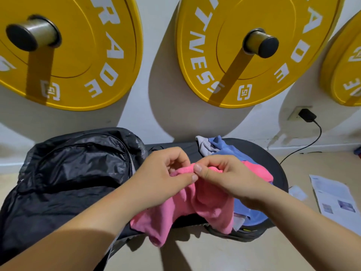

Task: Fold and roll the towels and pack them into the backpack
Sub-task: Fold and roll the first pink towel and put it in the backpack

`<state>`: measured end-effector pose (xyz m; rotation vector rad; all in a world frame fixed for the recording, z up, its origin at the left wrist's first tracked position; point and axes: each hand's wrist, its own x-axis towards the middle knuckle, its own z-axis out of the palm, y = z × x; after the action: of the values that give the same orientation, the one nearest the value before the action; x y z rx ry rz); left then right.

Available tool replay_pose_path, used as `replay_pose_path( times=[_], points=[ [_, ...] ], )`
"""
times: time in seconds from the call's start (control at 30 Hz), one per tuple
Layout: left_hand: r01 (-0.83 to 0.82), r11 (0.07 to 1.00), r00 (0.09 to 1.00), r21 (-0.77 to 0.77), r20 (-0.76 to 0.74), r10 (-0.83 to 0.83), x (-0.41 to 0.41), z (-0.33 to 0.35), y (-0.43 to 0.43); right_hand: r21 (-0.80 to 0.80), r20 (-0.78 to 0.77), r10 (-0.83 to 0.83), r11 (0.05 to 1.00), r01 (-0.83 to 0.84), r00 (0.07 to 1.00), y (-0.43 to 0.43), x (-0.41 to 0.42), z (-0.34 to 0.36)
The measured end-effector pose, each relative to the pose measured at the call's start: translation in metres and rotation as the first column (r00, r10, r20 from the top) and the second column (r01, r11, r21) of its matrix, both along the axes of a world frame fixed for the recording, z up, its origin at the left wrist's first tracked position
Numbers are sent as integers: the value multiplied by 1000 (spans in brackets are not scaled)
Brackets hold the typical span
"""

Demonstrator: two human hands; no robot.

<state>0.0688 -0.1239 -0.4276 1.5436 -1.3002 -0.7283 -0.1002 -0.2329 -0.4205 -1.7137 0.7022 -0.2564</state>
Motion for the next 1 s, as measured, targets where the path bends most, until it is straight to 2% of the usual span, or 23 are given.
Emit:
replay_pose_path(
  times=[0.1,0.2,0.4,0.5,0.57,0.67,0.77,0.83,0.9,0.97,1.0],
  points=[
    [-3,1000,1000,11,-4,4,5,-1,1,-2,32,-1,1000,1,999,4,3,-2],
    [13,998,999,55,38,-15,8,-2,3,19,81,-79,997,78,994,4,6,-4],
    [94,960,992,263,62,-114,22,-2,5,-33,-54,-195,980,194,979,-7,4,-17],
    [-10,963,996,270,87,-14,26,2,8,10,-36,-298,954,298,954,-19,-2,-23],
    [-74,963,981,260,192,24,34,3,10,32,-46,-384,922,386,922,-28,-9,-29],
    [-151,945,910,289,414,19,47,0,13,-67,-97,-530,848,525,843,-35,-19,-37],
    [-213,909,892,357,450,32,59,-6,15,-69,-100,-656,754,653,748,-45,-29,-44],
    [-203,911,921,358,387,53,63,-5,18,1,-88,-744,665,747,663,-53,-37,-46],
    [-192,922,979,336,134,156,65,-3,19,100,-112,-784,603,791,611,-58,-42,-48],
    [-190,927,963,322,-121,240,64,-2,19,163,-204,-744,615,771,637,-59,-43,-51],
    [-204,929,947,307,-181,267,63,-2,19,195,-262,-696,640,743,668,-56,-42,-49]
  ],
)
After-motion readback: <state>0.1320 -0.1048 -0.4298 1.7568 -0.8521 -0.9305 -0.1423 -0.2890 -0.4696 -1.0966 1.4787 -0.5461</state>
